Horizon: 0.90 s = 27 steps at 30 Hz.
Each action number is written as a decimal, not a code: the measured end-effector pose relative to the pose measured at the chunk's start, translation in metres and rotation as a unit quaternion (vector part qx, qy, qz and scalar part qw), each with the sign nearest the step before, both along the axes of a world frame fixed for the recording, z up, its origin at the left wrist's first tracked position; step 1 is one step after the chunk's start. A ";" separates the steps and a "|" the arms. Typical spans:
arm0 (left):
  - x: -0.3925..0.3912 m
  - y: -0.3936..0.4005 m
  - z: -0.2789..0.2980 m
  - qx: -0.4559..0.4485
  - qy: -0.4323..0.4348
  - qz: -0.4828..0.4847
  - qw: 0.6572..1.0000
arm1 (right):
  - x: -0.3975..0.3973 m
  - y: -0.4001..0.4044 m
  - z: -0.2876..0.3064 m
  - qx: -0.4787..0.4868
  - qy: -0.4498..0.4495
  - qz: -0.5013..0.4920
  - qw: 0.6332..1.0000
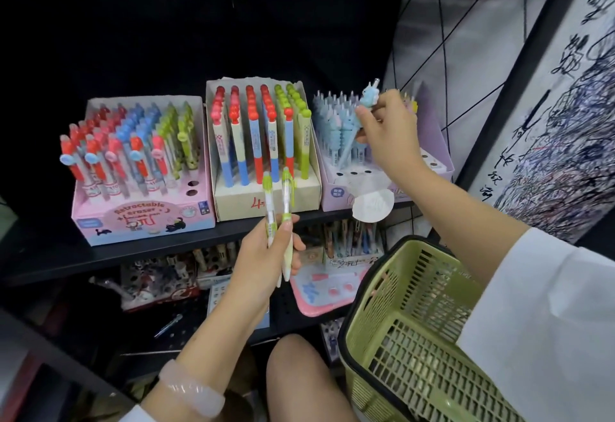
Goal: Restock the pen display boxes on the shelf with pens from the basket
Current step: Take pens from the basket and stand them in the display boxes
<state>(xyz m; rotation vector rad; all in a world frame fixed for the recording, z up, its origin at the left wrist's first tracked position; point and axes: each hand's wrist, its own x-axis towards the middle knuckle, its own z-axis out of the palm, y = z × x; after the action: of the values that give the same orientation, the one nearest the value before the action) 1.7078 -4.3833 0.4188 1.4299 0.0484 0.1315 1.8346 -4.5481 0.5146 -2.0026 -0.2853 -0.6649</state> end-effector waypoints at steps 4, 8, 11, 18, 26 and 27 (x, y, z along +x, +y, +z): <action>0.001 0.004 -0.001 -0.016 0.000 0.001 1.000 | 0.004 0.002 -0.004 -0.027 0.032 0.024 0.999; 0.002 0.007 -0.003 -0.034 0.004 -0.002 0.999 | 0.007 0.005 -0.014 -0.058 0.070 0.019 0.996; 0.001 0.009 -0.004 -0.007 -0.008 0.006 1.000 | 0.011 0.006 -0.010 -0.074 0.100 0.005 0.992; -0.002 0.013 -0.002 -0.008 -0.028 0.020 0.999 | 0.005 0.010 -0.018 -0.174 0.163 0.060 0.969; -0.007 0.025 0.005 -0.038 -0.049 0.035 0.997 | -0.046 0.050 -0.018 -0.083 0.007 0.069 0.994; -0.007 0.027 0.006 -0.048 -0.051 0.032 0.997 | -0.054 0.061 -0.016 -0.062 0.047 0.149 0.986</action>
<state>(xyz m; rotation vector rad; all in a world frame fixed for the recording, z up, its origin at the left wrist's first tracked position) 1.7007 -4.3567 0.4253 1.3242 0.0174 0.2517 1.7806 -4.4875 0.4989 -2.0463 -0.5674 -0.3703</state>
